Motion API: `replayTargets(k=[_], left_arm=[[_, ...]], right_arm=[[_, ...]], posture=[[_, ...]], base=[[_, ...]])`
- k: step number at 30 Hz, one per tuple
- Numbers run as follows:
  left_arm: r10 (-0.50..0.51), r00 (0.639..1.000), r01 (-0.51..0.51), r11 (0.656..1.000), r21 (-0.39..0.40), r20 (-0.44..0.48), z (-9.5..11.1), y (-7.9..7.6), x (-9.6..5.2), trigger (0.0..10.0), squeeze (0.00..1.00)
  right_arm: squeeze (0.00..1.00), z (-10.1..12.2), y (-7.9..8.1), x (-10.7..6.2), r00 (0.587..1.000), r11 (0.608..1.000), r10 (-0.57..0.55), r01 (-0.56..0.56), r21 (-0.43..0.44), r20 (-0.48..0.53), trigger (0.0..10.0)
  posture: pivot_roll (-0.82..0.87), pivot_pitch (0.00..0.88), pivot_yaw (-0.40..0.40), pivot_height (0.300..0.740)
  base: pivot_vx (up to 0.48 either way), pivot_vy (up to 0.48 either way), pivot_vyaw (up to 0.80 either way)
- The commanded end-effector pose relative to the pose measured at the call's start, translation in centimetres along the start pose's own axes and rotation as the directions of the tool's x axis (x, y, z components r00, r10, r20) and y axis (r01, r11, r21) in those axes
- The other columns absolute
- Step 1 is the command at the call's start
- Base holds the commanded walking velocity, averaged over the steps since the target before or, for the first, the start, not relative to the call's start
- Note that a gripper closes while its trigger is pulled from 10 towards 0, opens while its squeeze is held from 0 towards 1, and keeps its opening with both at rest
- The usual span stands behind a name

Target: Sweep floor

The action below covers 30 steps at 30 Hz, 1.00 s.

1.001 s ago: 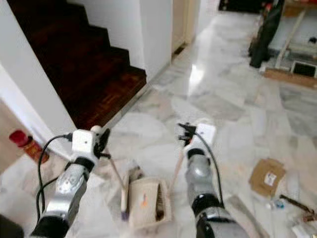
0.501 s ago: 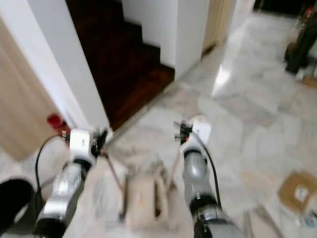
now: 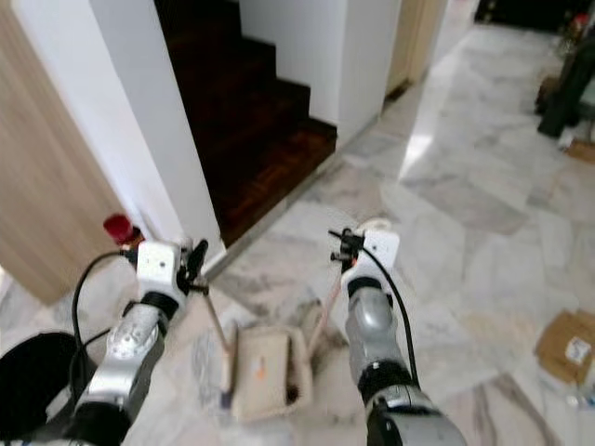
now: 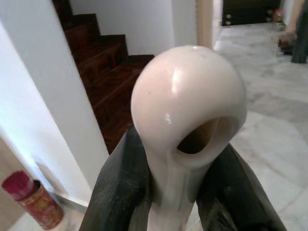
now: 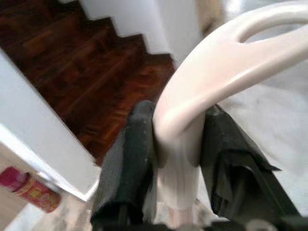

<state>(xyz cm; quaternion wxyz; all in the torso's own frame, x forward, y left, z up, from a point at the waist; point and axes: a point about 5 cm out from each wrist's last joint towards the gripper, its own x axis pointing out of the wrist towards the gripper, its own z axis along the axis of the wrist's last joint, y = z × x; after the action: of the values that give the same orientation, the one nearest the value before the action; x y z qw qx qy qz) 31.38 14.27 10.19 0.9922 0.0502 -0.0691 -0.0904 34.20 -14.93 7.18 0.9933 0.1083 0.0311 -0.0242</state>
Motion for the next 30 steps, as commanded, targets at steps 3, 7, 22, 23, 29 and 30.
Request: replayTargets(k=[3, 7, 22, 23, 29, 30], left_arm=[[0.008, 0.999, -0.007, 1.000, -0.015, 0.037, 0.75, 0.27, 0.23, 10.0, 0.00], [0.006, 0.999, -0.005, 1.000, -0.017, 0.038, 0.74, 0.27, 0.24, 10.0, 0.00], [0.006, 0.999, -0.006, 1.000, -0.011, 0.042, 0.80, 0.26, 0.33, 10.0, 0.00], [0.007, 0.999, -0.007, 1.000, -0.006, 0.042, 0.80, 0.26, 0.33, 10.0, 0.00], [0.006, 0.999, -0.006, 1.000, 0.003, 0.041, 0.74, 0.04, 0.33, 10.0, 0.00], [0.005, 0.999, -0.006, 1.000, 0.003, 0.041, 0.73, 0.04, 0.31, 10.0, 0.00]], right_arm=[[0.00, 1.44, 1.20, 0.68, 0.998, 0.999, 0.032, -0.032, 0.008, 0.059, 10.0], [0.00, 1.58, 1.27, 0.72, 0.997, 0.999, 0.036, -0.036, -0.008, 0.065, 10.0], [0.00, 1.58, 1.32, 0.72, 0.997, 0.999, 0.039, -0.039, 0.002, 0.067, 10.0], [0.00, 1.60, 1.31, 0.72, 0.997, 0.999, 0.039, -0.039, 0.003, 0.067, 10.0], [0.00, 1.57, 1.12, 0.72, 0.997, 0.999, 0.039, -0.039, 0.004, 0.064, 10.0], [0.00, 1.55, 1.14, 0.72, 0.997, 0.999, 0.039, -0.040, 0.004, 0.063, 10.0]], posture=[[-0.04, 0.000, 0.055, 0.740], [-0.04, 0.000, 0.055, 0.740], [-0.04, 0.000, 0.054, 0.740], [-0.04, 0.000, 0.053, 0.740], [-0.04, 0.000, 0.048, 0.740], [-0.04, 0.000, 0.048, 0.740]], base=[[0.000, 0.304, 0.18], [0.000, 0.300, 0.73], [0.000, 0.280, 0.57], [0.000, 0.000, 0.00], [0.000, 0.000, 0.00], [0.000, 0.000, 0.00]])
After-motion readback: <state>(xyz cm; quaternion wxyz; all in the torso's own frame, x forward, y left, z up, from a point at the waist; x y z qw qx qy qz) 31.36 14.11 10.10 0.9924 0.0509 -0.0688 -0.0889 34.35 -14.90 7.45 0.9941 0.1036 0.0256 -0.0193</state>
